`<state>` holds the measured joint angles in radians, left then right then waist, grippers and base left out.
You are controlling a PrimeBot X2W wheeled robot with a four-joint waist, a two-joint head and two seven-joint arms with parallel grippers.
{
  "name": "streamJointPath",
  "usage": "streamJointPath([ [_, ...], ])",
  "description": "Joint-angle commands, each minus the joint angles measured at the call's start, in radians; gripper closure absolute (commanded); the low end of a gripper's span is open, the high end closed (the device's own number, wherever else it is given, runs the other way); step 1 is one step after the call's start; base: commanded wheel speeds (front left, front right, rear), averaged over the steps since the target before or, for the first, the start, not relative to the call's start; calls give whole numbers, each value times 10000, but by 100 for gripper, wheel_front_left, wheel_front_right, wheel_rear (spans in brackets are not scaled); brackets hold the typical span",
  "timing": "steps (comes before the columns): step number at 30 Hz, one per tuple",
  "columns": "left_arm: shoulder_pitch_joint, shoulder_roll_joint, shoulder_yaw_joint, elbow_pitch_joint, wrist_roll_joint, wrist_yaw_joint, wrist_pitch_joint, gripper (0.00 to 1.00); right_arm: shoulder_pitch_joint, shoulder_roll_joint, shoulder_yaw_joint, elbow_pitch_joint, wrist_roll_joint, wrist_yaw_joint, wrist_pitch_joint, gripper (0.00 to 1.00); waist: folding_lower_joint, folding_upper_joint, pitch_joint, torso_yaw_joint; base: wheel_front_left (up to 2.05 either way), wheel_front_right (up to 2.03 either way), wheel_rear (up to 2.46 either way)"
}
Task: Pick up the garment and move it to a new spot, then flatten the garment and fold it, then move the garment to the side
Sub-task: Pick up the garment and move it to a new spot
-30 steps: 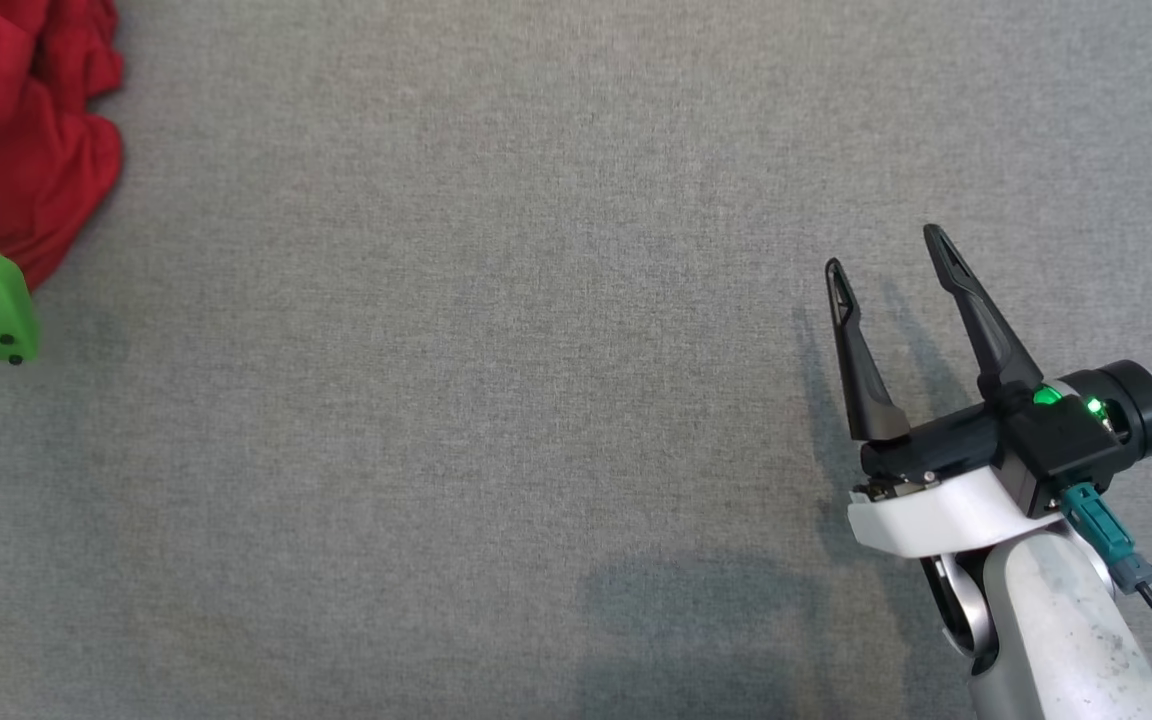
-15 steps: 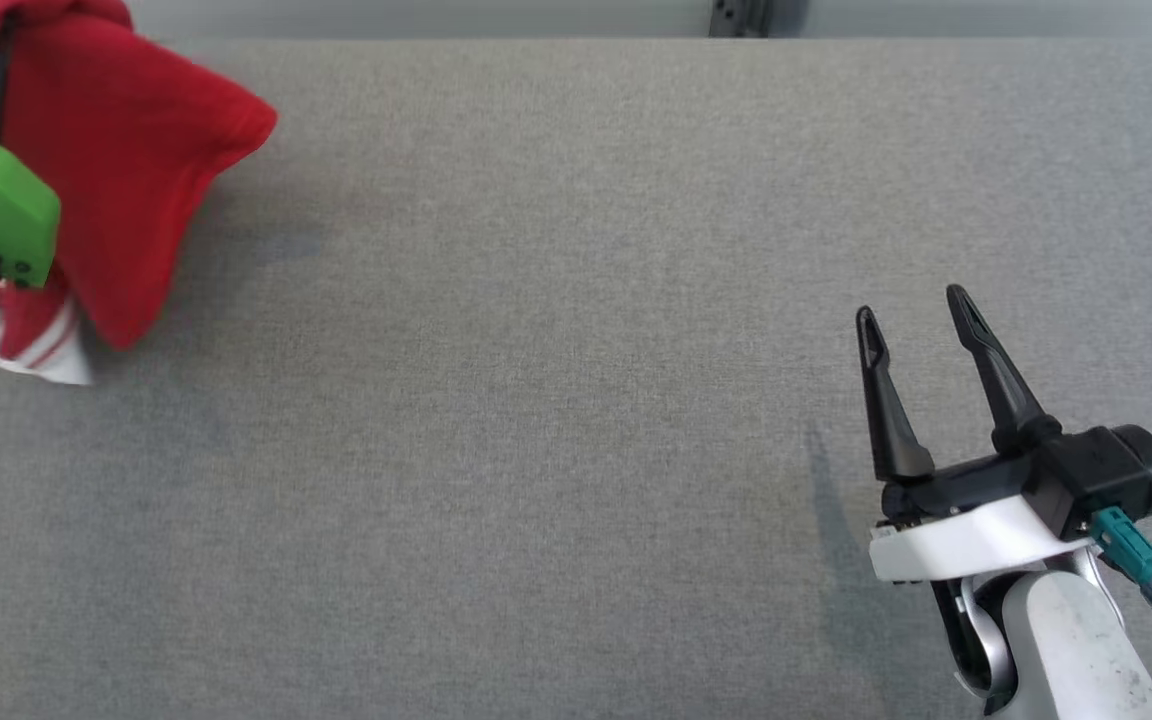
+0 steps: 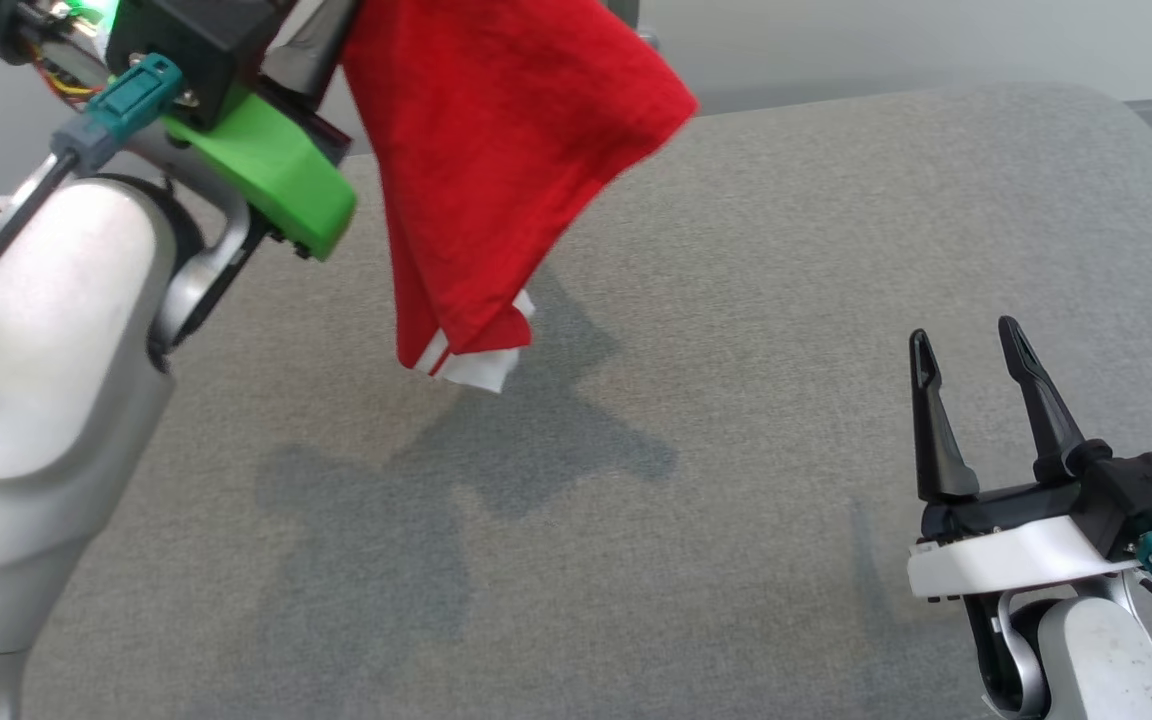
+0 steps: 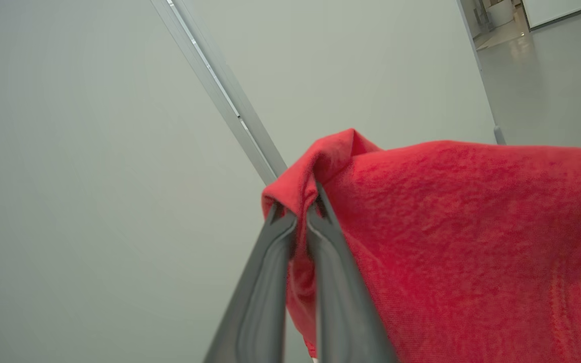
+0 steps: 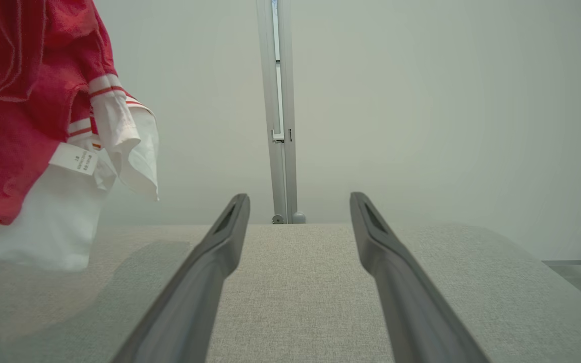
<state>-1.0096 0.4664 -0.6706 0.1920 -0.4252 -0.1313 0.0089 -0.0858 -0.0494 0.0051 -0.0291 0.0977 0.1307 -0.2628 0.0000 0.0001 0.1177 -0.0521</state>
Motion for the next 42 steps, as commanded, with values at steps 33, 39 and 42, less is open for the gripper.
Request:
streamJointPath([
  [33, 3028, -1453, 440, 5595, -1296, 820, -2750, 0, -578, -21, -62, 338, 315, 1, -31, 0, 0, -1, 1021, -914, 0, 0, 0],
  [39, 4621, -1540, 1756, 3350, -994, 1233, -2732, 0, -379, -21, -30, 389, 191, 1, -31, 0, 0, -1, 426, -539, 0, 0, 0],
  [42, 5850, -1663, 2464, 2172, -730, 1495, -2734, 0, -237, -22, -16, 440, 115, 1, -31, 0, 0, -1, 97, -383, 0, 0, 0],
])
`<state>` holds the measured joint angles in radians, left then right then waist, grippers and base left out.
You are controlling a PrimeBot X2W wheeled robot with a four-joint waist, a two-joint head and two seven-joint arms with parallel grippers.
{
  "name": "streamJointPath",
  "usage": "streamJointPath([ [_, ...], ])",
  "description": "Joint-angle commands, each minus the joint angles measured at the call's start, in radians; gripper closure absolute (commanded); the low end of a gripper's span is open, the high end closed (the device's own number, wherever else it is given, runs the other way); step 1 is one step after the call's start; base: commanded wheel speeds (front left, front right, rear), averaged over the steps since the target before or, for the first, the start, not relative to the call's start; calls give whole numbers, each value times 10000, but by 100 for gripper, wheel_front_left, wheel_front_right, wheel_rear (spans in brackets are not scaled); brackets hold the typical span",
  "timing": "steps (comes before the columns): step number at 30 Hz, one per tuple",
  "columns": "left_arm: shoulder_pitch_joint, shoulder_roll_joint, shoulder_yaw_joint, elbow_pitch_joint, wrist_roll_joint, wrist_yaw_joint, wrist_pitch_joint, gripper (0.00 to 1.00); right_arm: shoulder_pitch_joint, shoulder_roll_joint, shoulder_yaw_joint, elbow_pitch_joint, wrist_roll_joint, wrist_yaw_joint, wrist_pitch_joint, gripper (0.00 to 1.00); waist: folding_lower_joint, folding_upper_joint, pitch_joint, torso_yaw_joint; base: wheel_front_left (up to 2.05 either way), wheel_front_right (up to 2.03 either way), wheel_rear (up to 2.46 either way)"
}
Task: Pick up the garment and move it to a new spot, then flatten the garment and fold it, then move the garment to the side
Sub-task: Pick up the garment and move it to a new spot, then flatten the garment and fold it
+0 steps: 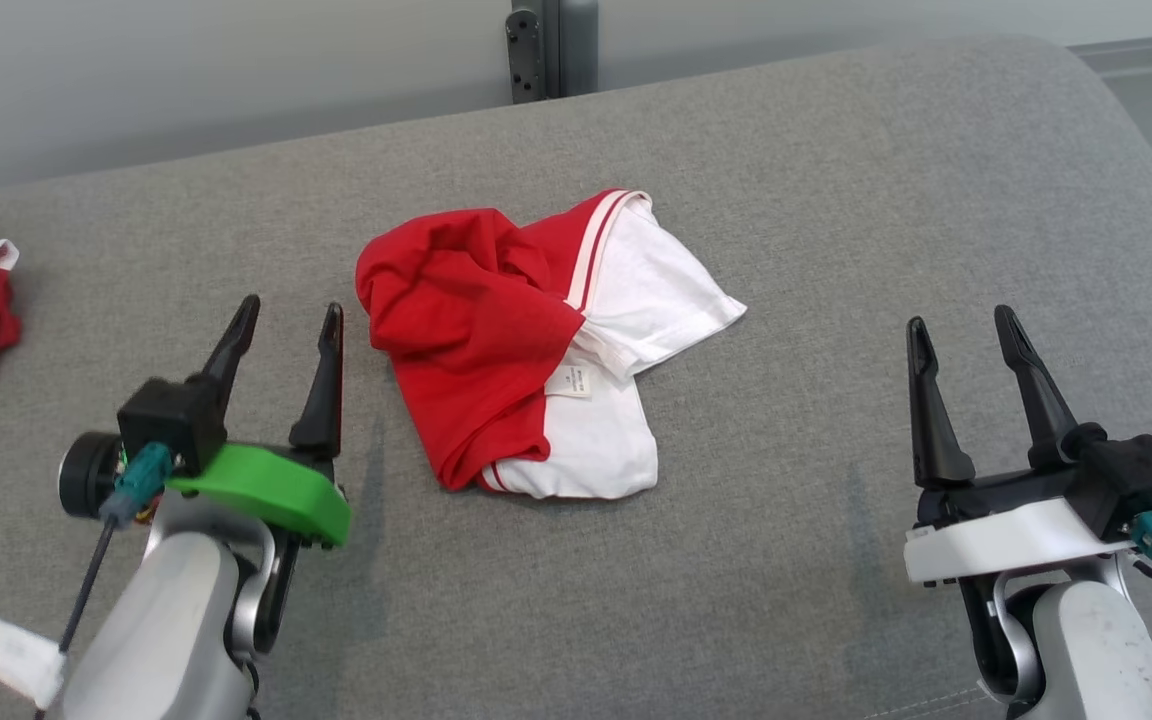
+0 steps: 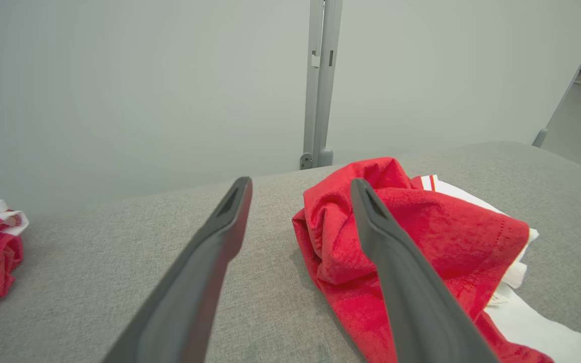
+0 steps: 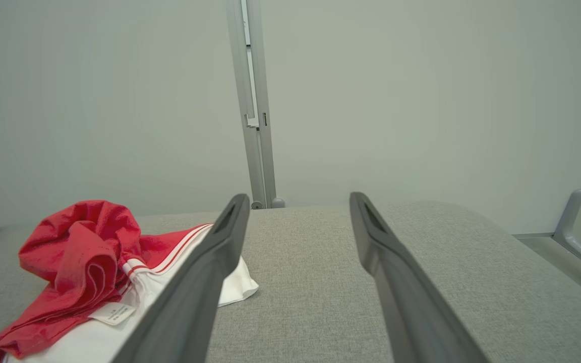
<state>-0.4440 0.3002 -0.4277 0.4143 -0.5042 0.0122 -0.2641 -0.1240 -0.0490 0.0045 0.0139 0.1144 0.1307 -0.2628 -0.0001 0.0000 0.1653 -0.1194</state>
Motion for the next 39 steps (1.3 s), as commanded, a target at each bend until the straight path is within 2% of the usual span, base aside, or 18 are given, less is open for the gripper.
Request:
streamJointPath([
  [1, 634, -62, 236, -385, 201, 136, -2, 0, 208, -25, 1, 40, -60, 1, -31, 0, 1, 0, -481, 345, 0, 0, 0],
  [8, 3221, -912, 1543, -2250, 1078, 503, 1, 0, 516, -25, 8, 208, -72, 1, -31, 0, 1, 0, -986, 710, 0, 0, 0],
  [13, 4396, -1655, 2344, -2729, 1846, 319, 0, 0, 827, -25, -21, 328, 65, 1, -31, 0, 1, 0, -1172, 978, 0, 0, 0],
  [16, 4649, -1894, 2823, -2786, 2266, 219, 0, 0, 887, -26, 82, 485, 184, 1, -31, 0, 1, 0, -1228, 1028, 0, 0, 0],
  [26, 4887, -2285, 3353, -2585, 2731, -271, -1, 0, 994, -26, 170, 822, 259, 1, -31, 0, 1, 0, -1394, 983, 0, 0, 0],
  [39, 4818, -2457, 3559, -2502, 3065, -621, -1, 0, 1045, -26, 288, 936, 272, 1, -31, 0, 1, 0, -1453, 874, 0, 0, 0],
])
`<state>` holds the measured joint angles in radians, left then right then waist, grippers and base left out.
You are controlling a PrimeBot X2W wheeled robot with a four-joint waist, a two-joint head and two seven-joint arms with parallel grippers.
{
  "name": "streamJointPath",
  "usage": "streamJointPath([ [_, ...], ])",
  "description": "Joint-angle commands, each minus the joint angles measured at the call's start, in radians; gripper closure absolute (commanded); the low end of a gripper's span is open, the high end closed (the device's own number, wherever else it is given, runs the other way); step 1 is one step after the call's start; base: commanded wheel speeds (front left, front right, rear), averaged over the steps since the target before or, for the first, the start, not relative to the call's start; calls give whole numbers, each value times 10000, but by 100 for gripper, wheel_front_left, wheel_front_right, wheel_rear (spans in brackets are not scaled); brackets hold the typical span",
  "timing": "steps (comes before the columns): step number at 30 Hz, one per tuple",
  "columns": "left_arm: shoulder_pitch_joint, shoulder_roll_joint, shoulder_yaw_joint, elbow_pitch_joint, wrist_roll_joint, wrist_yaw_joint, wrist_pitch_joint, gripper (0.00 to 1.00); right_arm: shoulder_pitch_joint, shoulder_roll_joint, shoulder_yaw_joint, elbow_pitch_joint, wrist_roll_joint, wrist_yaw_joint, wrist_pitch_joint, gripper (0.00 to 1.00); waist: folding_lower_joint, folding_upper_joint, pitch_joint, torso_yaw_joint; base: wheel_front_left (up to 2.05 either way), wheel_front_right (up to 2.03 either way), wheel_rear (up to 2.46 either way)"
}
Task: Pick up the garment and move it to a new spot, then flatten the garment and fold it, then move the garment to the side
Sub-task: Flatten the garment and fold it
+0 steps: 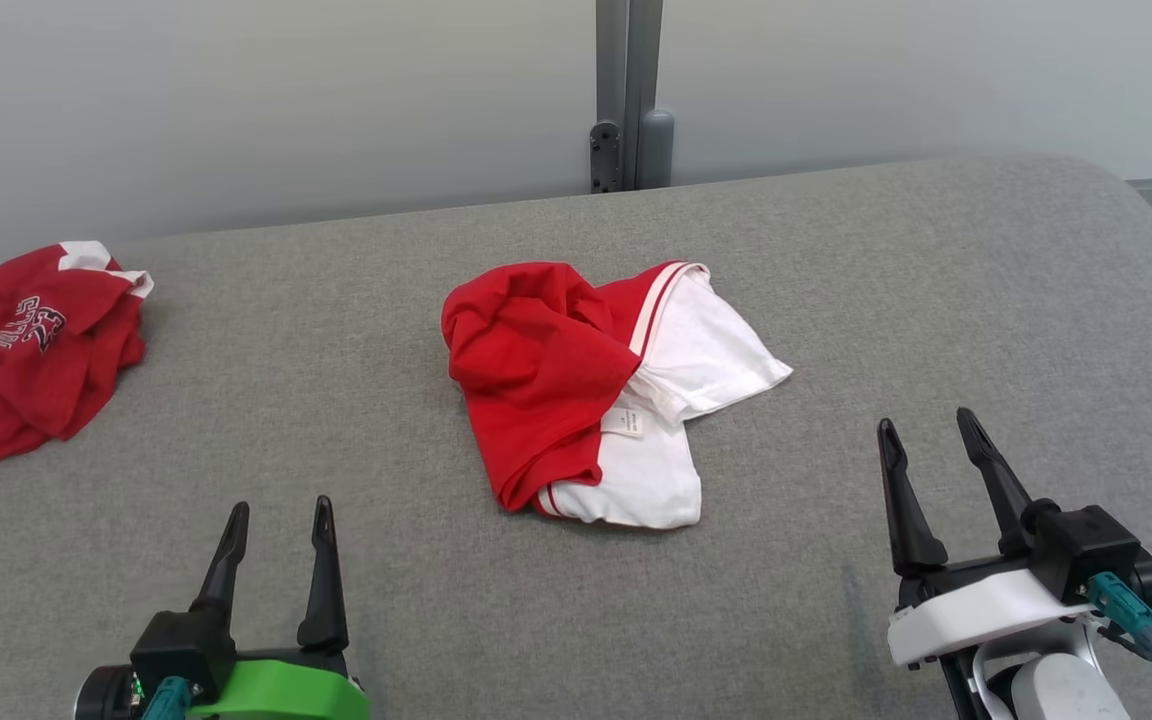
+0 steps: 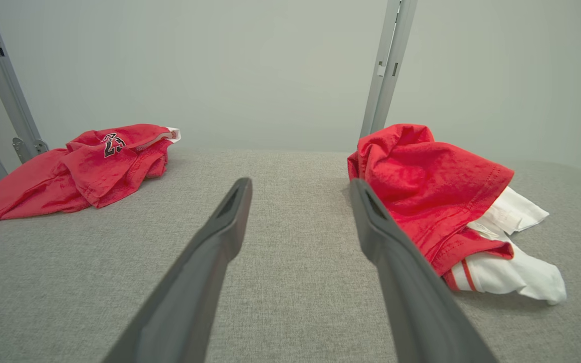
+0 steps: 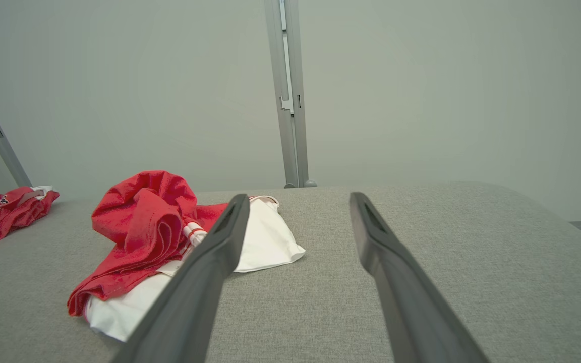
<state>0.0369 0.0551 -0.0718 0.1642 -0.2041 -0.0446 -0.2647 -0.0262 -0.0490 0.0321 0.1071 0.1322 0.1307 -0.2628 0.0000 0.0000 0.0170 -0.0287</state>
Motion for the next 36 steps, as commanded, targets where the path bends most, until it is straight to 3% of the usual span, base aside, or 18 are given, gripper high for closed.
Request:
streamJointPath([
  [1, -56, -14, -47, -8, 88, -92, 5, 0, 59, -26, 21, -5, 98, 1, -31, 0, 0, 0, 57, -65, 0, 0, 0],
  [9, -1106, -36, -1174, 451, 618, -417, 5, 0, -210, -25, 88, -23, 114, 1, -31, 0, 0, 0, 498, -443, 0, 0, 0],
  [18, -3362, -31, -3017, 2420, 812, -648, 6, 0, -643, -25, 293, -17, 293, 1, -31, 0, 0, 0, 1343, -1383, 0, 0, 0],
  [28, -5131, -21, -3693, 4140, 668, -360, 6, 0, -1021, -20, 286, -54, 586, 1, -31, 0, 0, 0, 2229, -2181, 0, 0, 0],
  [34, -5938, 14, -3492, 5297, 843, 321, 5, 0, -1152, -25, 323, -94, 722, 1, -31, 0, 0, 0, 2495, -2385, 0, 0, 0],
  [35, -6008, 9, -3432, 5340, 815, 399, 5, 43, -1170, -21, 291, -101, 720, 1, -31, 0, 0, 0, 2518, -2380, 0, 0, 0],
  [36, -6059, 3, -3399, 5400, 801, 484, 5, 75, -1175, -21, 254, -103, 713, 1, -31, 0, 0, 0, 2531, -2359, 0, 0, 0],
])
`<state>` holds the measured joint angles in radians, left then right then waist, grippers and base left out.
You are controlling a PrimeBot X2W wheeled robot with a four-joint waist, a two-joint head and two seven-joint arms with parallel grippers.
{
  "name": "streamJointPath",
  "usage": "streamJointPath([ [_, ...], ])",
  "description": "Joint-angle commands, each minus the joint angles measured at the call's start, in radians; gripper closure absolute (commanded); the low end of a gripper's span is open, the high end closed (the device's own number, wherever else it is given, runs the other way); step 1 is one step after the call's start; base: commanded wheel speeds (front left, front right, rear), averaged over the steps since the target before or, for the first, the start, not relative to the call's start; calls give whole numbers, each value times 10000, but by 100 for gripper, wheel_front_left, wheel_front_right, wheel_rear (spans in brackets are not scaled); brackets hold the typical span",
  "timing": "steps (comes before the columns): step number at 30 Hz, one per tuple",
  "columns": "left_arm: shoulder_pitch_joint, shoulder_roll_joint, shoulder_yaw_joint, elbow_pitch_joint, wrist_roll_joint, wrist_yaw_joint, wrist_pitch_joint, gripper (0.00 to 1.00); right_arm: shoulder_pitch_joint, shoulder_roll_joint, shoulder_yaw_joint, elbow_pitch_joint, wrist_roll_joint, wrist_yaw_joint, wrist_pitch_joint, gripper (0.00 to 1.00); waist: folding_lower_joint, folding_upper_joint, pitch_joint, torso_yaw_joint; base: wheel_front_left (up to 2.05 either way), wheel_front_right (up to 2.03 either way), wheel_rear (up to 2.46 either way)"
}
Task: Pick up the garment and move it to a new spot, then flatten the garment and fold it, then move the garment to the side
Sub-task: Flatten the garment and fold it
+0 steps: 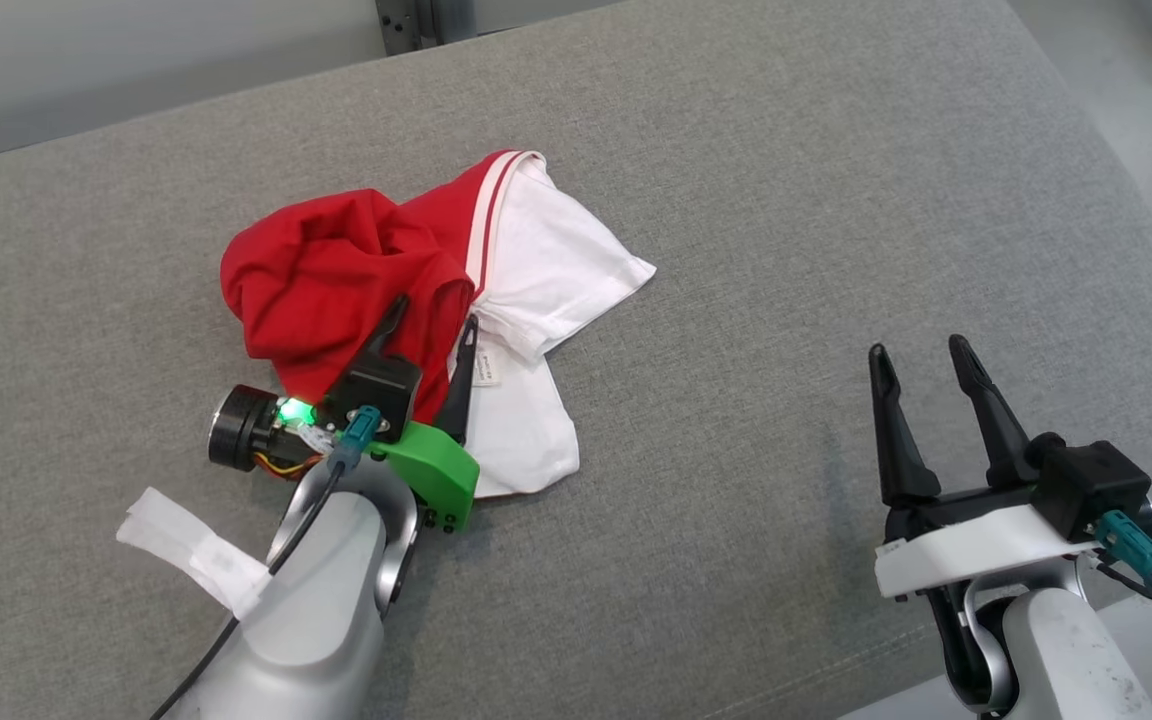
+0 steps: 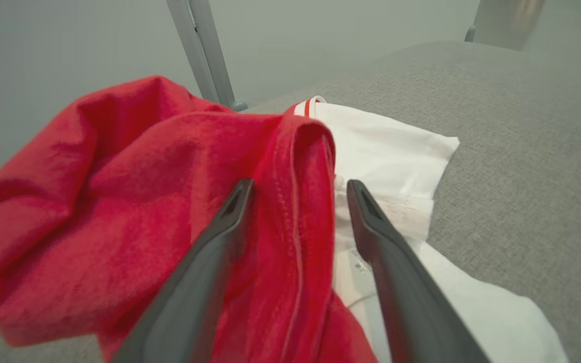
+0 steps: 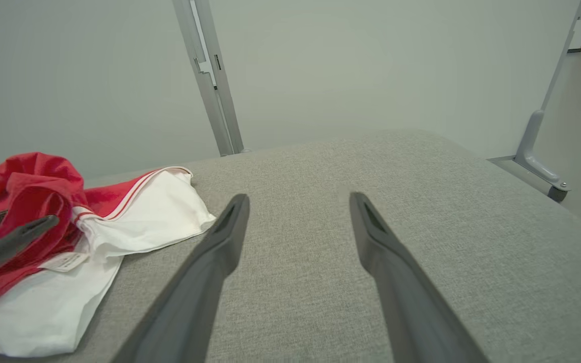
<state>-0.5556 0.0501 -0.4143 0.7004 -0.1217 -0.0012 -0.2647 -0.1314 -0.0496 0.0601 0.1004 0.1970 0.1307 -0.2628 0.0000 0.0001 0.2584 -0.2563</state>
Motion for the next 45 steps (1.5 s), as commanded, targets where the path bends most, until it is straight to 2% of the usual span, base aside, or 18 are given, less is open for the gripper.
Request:
streamJointPath([
  [1, -155, 52, 27, 105, -4, 108, 6, 100, -119, -17, -65, -29, 52, 1, -31, 0, 0, -1, 117, -56, 0, 0, 0],
  [4, -273, 47, 21, 82, -6, 157, 5, 100, -144, -13, -129, 1, 37, 1, -31, 0, 0, -1, 69, 77, 0, 0, 0],
  [8, -281, 34, -38, -721, 28, 104, 5, 100, -162, -17, -122, -9, -9, 1, -31, 0, 0, -1, -42, 315, 0, 0, 0],
  [14, -10, 20, -507, -3133, -247, -75, 5, 100, -52, -19, -206, 58, -131, 1, -31, 0, 0, -1, -386, 783, 0, 0, 0],
  [20, 156, 23, -655, -5438, -806, 146, 5, 100, 101, -20, -271, 89, -207, 1, -31, 0, 0, -1, -749, 1218, 0, 0, 0],
  [24, 525, 28, -210, -6148, -1196, 434, 6, 100, 223, -19, -303, 117, -221, 1, -31, 0, 0, -1, -942, 1442, 0, 0, 0],
  [30, 1662, 550, 1534, -5644, -1806, 984, 6, 100, 225, -19, -355, 81, -179, 1, -31, 0, 0, -1, -939, 1660, 0, 0, 0],
  [34, 2561, 879, 2810, -5049, -2228, 1152, 6, 100, 221, -19, -441, 45, -181, 1, -33, 0, 0, -1, -815, 1789, 0, 0, 0],
  [39, 3069, 1082, 4068, -3766, -2584, 969, 5, 100, 158, -19, -481, 100, -282, 1, -31, 0, 0, -1, -700, 1939, 0, 0, 0],
  [45, 2579, 1275, 4600, -2313, -2414, 583, 5, 100, 29, -20, -338, 177, -441, 1, -31, 0, 0, -1, -589, 2010, 0, 0, 0],
])
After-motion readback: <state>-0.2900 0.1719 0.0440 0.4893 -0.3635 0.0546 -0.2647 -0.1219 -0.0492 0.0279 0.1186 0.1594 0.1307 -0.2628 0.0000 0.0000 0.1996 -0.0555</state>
